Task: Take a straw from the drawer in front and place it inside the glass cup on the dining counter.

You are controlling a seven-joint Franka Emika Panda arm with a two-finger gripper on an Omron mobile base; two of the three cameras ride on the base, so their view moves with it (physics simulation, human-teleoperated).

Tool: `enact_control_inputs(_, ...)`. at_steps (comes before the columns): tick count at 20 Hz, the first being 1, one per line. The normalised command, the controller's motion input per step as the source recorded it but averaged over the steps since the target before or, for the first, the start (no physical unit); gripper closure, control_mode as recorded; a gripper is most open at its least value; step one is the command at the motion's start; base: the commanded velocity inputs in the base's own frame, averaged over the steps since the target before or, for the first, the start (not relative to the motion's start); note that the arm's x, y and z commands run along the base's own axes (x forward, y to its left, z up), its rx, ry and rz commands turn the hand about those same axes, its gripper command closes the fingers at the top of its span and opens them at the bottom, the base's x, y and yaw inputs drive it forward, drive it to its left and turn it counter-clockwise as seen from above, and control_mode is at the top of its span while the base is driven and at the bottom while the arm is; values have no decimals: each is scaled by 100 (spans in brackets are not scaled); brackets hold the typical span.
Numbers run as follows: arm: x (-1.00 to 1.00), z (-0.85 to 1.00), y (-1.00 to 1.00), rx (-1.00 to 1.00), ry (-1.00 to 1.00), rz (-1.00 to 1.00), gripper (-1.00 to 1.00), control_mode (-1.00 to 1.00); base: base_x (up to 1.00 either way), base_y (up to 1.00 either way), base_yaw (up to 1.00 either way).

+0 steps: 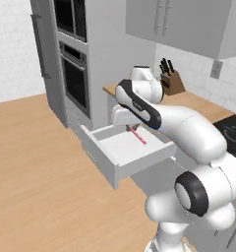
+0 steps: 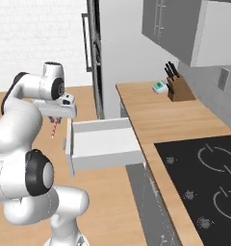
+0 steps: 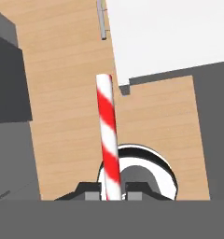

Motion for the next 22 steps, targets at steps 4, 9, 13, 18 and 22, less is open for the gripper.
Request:
enact_control_inputs(4, 0, 0, 0, 0, 0, 0, 100, 100, -80, 100, 27)
enact_control_inputs(9, 0, 0, 0, 0, 0, 0, 100, 100, 19, 100, 12)
enact_control_inputs(13, 0, 0, 0, 0, 0, 0, 100, 100, 100, 60, 1)
enact_control_inputs(18, 0, 0, 0, 0, 0, 0, 100, 100, 100, 41, 0)
enact_control_inputs(22, 0, 0, 0, 0, 0, 0, 100, 100, 100, 43, 0)
